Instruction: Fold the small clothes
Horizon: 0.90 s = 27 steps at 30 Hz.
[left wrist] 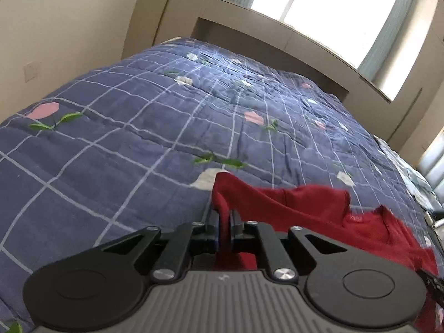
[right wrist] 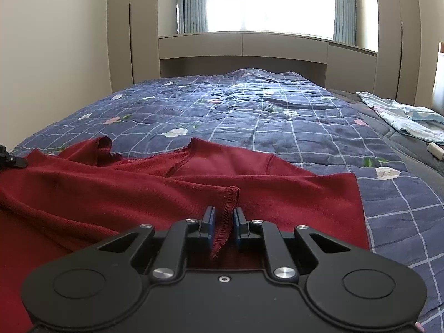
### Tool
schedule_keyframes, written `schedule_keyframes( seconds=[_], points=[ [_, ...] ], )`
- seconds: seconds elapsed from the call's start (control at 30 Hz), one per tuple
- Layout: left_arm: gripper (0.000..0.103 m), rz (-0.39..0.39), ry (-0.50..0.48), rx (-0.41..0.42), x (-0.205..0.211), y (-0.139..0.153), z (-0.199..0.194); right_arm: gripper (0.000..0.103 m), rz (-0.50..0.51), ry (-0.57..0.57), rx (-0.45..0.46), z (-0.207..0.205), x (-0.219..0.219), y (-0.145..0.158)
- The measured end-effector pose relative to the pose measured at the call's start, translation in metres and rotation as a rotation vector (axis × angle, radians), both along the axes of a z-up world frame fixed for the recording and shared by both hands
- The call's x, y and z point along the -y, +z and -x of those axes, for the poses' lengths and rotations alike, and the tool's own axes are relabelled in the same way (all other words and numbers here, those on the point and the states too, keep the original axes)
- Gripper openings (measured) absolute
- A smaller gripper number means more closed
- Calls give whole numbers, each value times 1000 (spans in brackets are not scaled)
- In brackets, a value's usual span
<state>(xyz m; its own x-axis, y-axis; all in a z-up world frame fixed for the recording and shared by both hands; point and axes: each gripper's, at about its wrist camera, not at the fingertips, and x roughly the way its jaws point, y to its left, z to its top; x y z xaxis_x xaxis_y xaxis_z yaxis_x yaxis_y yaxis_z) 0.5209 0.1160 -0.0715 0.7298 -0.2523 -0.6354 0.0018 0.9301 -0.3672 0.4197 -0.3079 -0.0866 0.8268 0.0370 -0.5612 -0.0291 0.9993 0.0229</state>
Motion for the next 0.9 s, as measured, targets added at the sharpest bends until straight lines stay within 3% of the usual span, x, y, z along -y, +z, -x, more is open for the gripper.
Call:
schedule_keyframes(
  seconds=[0.07,0.13,0.2,0.33,0.5,0.7,0.9],
  points=[
    [33,3,-17,29,-4,4,10,16,-2,0,2,0,1,0],
    [44,-10,-38,62,-7,10,23,16,-9,-1,6,1,1,-1],
    [45,-74,-76,102,-5,15,46,17,-15,-3,11,3,2,-1],
    [68,-225,-170,152,5,13,83,17,-15,-4,14,3,3,-1],
    [68,-390,-249,153,31,-4,99,17,-16,-4,15,3,2,-2],
    [70,-460,-243,157,43,-3,91,17,-25,-4,13,2,4,-3],
    [69,-519,-322,169,43,-6,106,17,-24,-4,14,2,4,-3]
  ],
)
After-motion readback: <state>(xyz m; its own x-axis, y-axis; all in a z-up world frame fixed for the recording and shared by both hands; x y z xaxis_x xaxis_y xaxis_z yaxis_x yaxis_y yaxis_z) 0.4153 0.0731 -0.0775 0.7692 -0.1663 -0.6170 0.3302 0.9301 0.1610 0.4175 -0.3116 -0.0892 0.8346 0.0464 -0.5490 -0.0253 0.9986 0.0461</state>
